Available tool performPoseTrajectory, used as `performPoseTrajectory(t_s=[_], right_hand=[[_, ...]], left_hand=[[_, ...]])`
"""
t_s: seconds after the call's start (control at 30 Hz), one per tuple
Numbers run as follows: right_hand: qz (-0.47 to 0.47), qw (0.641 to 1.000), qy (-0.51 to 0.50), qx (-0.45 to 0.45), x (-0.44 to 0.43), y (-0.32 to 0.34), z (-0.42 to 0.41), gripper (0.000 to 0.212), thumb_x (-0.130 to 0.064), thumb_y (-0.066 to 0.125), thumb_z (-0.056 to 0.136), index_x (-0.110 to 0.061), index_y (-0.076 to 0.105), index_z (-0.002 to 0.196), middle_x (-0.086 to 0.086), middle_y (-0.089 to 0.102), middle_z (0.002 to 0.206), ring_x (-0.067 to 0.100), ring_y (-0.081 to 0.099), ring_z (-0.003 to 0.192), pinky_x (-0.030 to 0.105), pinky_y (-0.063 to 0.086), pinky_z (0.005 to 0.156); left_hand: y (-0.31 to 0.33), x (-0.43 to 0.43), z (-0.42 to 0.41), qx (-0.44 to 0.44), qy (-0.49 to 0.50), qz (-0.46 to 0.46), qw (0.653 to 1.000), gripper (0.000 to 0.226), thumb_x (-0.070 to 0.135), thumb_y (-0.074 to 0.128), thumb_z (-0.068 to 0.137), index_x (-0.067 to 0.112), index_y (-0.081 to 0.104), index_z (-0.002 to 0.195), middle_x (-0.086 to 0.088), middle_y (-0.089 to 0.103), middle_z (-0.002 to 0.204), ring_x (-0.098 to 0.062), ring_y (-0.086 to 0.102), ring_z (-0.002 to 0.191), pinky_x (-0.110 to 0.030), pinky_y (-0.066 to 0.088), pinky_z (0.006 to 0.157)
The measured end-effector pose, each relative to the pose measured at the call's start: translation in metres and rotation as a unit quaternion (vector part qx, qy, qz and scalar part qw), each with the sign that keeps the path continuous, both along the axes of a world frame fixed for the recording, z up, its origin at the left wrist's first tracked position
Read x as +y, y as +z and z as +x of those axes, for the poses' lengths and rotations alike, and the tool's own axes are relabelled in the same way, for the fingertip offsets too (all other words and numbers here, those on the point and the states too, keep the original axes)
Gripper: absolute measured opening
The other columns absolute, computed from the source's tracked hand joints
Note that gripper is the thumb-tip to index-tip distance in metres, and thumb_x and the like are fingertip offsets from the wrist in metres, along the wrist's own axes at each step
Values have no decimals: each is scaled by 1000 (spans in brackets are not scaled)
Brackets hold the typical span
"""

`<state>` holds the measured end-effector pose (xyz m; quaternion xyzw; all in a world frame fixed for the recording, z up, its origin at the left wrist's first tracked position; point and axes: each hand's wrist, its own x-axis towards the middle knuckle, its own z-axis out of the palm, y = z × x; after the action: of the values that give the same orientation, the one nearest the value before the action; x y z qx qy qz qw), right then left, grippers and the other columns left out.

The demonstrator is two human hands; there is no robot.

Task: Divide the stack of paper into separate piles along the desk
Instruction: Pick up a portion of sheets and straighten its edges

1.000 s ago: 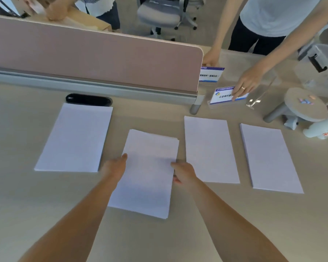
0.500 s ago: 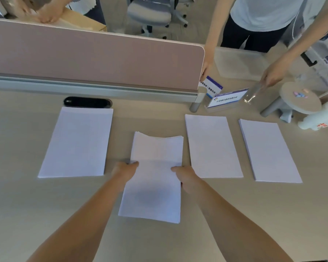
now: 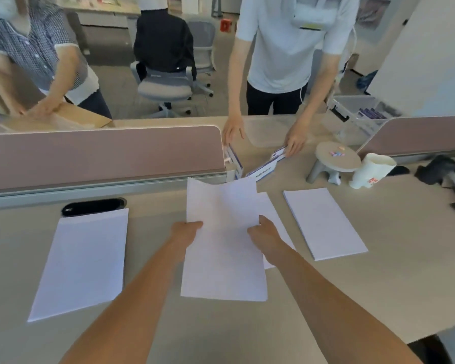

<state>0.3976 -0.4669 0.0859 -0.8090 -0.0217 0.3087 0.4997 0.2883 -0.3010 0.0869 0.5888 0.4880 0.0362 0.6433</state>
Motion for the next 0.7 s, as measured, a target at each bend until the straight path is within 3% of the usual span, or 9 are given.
performPoseTrajectory(t_s=[0.07, 0.17, 0.3, 0.4, 0.47, 0.57, 0.7], right_hand=[[59, 997, -46, 6, -34, 18, 11, 29, -1, 51, 86, -10, 64, 110, 16, 69, 104, 28, 63, 83, 32, 51, 71], [153, 974, -167, 25, -97, 43, 22, 27, -9, 65, 88, -9, 67, 116, 13, 72, 109, 34, 69, 98, 47, 55, 91], [215, 941, -261, 14, -185, 73, 38, 21, -18, 68, 91, -8, 70, 109, 11, 75, 102, 33, 70, 93, 48, 56, 86], [225, 929, -291, -36, -241, 90, 53, 28, -23, 71, 90, -7, 69, 112, 12, 74, 109, 35, 70, 99, 50, 56, 88], [233, 924, -292, -78, -271, 101, 59, 19, -27, 74, 88, -14, 73, 101, 8, 75, 103, 30, 71, 94, 44, 56, 84], [238, 914, -301, -129, -325, 105, 73, 6, -28, 74, 87, -24, 71, 86, -2, 73, 93, 19, 69, 85, 36, 53, 76], [270, 907, -290, -141, -409, 99, 110, 2, -24, 72, 89, -23, 72, 88, -6, 76, 90, 12, 72, 74, 30, 53, 63]], left_hand=[[15, -24, 23, -50, -38, 6, 998, 29, 15, 65, 92, -2, 65, 115, -7, 64, 86, -20, 58, 76, -25, 44, 59], [40, -71, 57, -113, -129, 36, 984, 29, 21, 61, 95, 4, 67, 117, -10, 68, 109, -20, 60, 93, -27, 44, 82], [80, -147, 96, -197, -222, 61, 953, 28, 26, 57, 96, 17, 64, 122, -2, 67, 121, -22, 61, 110, -36, 47, 99], [99, -202, 119, -222, -262, 42, 938, 6, 29, 65, 92, 24, 69, 94, 2, 72, 106, -19, 67, 99, -36, 52, 93], [108, -237, 133, -234, -265, 42, 934, 7, 28, 71, 88, 25, 66, 84, 7, 70, 89, -13, 66, 83, -30, 51, 82], [109, -296, 159, -244, -280, 81, 925, 12, 29, 69, 89, 20, 67, 98, 6, 69, 91, -8, 64, 80, -26, 50, 76], [111, -384, 199, -261, -287, 120, 914, 31, 34, 66, 91, 17, 68, 116, 5, 71, 110, -16, 66, 104, -32, 51, 92]])
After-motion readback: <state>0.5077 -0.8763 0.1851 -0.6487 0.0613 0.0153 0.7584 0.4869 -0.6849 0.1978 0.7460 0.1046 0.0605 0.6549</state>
